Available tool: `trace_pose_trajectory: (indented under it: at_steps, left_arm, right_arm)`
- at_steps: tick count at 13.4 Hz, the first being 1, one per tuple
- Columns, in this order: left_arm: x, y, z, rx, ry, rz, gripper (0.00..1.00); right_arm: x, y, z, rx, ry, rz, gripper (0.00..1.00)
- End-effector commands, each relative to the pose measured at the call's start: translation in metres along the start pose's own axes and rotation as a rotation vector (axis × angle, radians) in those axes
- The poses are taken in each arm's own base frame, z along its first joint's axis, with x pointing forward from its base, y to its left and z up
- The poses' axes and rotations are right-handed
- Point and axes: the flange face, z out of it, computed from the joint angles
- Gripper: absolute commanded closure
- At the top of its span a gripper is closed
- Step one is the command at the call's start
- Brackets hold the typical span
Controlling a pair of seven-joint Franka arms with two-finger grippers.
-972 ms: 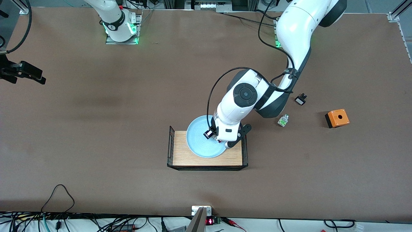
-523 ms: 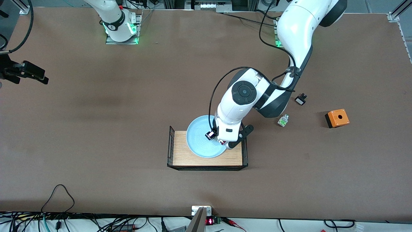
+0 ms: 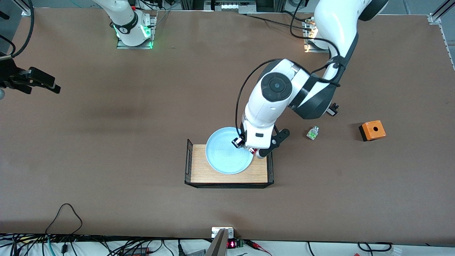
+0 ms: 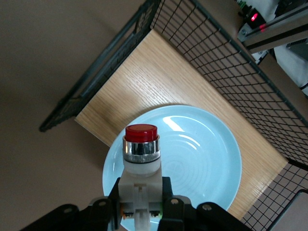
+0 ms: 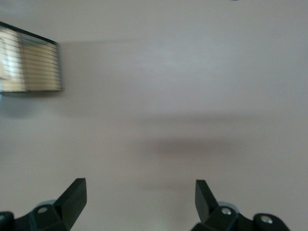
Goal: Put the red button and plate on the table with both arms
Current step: 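Lift the red button with the left gripper while the right gripper advances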
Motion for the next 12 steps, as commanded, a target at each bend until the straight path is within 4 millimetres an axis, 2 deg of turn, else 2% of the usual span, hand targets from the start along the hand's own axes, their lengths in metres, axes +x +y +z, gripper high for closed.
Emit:
trace_pose_trajectory:
  at_steps: [1,2,3,4,5,7,8,9,12]
  left_arm:
    - [0.003,-0.007,-0.026,0.037,0.073,0.04,1.0]
    - [0.009,-0.012,-0.038,0.053,0.078,0.076,1.0]
    - [0.026,-0.021,-0.05,0.073,0.077,0.092,1.0]
    - [0.046,-0.032,-0.069,0.081,0.081,0.105,1.0]
    - [0.066,-0.043,-0.081,0.092,0.087,0.11,1.0]
    - [0.108,-0.065,-0.093,0.124,0.087,0.115,1.0]
    - [0.138,-0.082,-0.099,0.14,0.084,0.128,1.0]
    - [0.164,-0.099,-0.109,0.15,0.086,0.152,1.0]
    - [0.245,-0.16,-0.13,0.177,0.079,0.262,1.0]
  right_arm:
    - [0.011,0.003,0.001,0.076,0.024,0.068,0.0]
    - [0.011,-0.001,0.002,0.043,0.024,0.056,0.0]
    - [0.011,-0.002,0.004,0.025,0.024,0.053,0.0]
    - [0.012,-0.01,0.005,0.019,0.03,0.038,0.0]
    - [0.013,-0.031,0.007,0.005,0.049,0.001,0.0]
    - [0.018,-0.045,0.021,-0.035,0.048,-0.013,0.0]
    - [0.017,-0.058,0.024,-0.041,0.05,0.041,0.0]
    - [0.019,-0.071,0.036,-0.07,0.038,0.078,0.0]
    - [0.02,-0.111,0.061,-0.178,0.051,0.044,0.0]
